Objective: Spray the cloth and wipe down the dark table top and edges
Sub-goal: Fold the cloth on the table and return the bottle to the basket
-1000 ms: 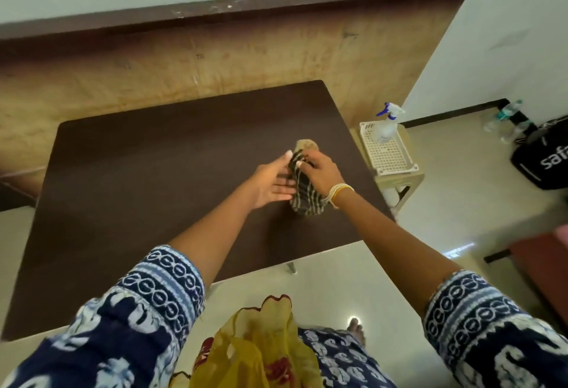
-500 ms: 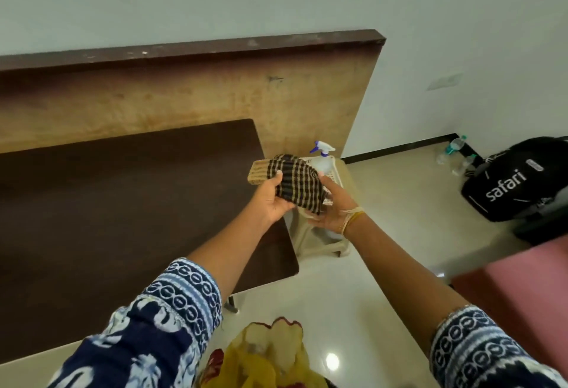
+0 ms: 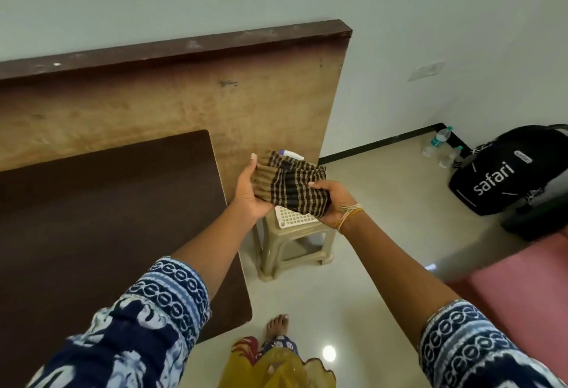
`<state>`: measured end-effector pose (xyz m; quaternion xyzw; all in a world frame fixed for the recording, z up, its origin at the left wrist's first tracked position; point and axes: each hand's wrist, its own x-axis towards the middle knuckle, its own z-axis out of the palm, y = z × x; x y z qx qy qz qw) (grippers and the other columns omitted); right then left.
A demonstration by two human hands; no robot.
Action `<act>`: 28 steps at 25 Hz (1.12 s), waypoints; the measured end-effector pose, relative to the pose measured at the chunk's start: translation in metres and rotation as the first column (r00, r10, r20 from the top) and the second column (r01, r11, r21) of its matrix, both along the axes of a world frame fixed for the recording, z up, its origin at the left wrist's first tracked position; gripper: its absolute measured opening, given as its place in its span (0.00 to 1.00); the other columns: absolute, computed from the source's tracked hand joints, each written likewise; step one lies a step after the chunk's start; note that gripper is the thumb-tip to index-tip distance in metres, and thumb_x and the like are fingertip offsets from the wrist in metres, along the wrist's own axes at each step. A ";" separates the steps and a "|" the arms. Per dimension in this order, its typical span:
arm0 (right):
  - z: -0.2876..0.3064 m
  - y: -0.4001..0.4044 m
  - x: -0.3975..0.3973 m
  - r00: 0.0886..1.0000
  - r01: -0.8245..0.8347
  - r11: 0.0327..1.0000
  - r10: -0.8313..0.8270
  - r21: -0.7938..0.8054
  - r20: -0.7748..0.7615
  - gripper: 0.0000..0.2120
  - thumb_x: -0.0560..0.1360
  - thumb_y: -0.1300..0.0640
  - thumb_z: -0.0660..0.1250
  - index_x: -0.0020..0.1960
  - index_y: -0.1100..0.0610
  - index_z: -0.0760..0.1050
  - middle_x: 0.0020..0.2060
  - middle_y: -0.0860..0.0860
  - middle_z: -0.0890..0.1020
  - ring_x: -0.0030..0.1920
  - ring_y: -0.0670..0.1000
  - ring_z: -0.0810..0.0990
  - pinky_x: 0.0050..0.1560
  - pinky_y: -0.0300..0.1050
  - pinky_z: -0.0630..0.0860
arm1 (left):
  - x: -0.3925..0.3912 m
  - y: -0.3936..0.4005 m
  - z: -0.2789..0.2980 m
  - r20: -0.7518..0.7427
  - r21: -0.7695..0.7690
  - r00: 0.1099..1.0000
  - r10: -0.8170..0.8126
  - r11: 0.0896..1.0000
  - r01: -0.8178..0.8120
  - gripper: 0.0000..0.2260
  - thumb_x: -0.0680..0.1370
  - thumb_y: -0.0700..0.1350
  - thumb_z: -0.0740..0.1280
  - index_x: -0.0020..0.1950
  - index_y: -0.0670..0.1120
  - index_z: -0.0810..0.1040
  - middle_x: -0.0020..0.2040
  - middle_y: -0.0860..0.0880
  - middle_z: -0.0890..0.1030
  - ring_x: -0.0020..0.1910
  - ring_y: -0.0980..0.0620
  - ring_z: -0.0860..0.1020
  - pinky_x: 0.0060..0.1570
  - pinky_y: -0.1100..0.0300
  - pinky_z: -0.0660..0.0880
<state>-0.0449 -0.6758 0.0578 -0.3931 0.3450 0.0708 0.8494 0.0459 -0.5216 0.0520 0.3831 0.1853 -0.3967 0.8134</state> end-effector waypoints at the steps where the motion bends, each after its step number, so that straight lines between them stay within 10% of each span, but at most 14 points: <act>1: 0.002 -0.010 0.007 0.998 -0.054 0.998 0.054 -0.017 -0.011 0.10 0.75 0.66 0.60 0.54 0.63 0.76 0.48 0.61 0.82 0.51 0.60 0.80 0.60 0.57 0.75 | 0.011 -0.009 -0.004 -0.016 0.025 0.999 -0.045 0.999 0.046 0.31 0.73 0.63 0.70 0.64 0.40 0.78 0.62 0.37 0.80 0.60 0.38 0.79 0.63 0.42 0.73; 7: -0.030 -0.084 0.059 0.920 -0.336 0.881 0.231 -0.334 -0.317 0.27 0.66 0.62 0.69 0.65 0.65 0.72 0.56 0.63 0.80 0.56 0.63 0.79 0.60 0.59 0.77 | 0.056 -0.050 -0.030 -0.059 0.490 0.876 -0.478 0.751 0.443 0.19 0.72 0.49 0.76 0.57 0.40 0.79 0.46 0.41 0.85 0.49 0.43 0.83 0.54 0.46 0.79; 14: -0.096 -0.130 0.099 0.879 -0.463 0.581 0.207 -0.669 -0.429 0.21 0.73 0.56 0.71 0.64 0.61 0.75 0.60 0.58 0.79 0.60 0.59 0.78 0.63 0.55 0.75 | 0.077 -0.103 -0.088 0.076 0.737 0.966 -0.246 0.666 0.112 0.15 0.73 0.37 0.74 0.58 0.42 0.77 0.54 0.44 0.82 0.54 0.44 0.81 0.52 0.51 0.79; 28: -0.292 -0.147 0.163 0.870 -0.490 0.382 0.275 -0.784 -0.409 0.15 0.75 0.61 0.67 0.62 0.54 0.77 0.59 0.56 0.79 0.59 0.58 0.78 0.60 0.48 0.75 | 0.105 -0.130 -0.299 0.167 0.909 0.973 -0.161 0.408 -0.089 0.08 0.78 0.40 0.65 0.56 0.45 0.80 0.53 0.45 0.82 0.52 0.44 0.79 0.54 0.51 0.78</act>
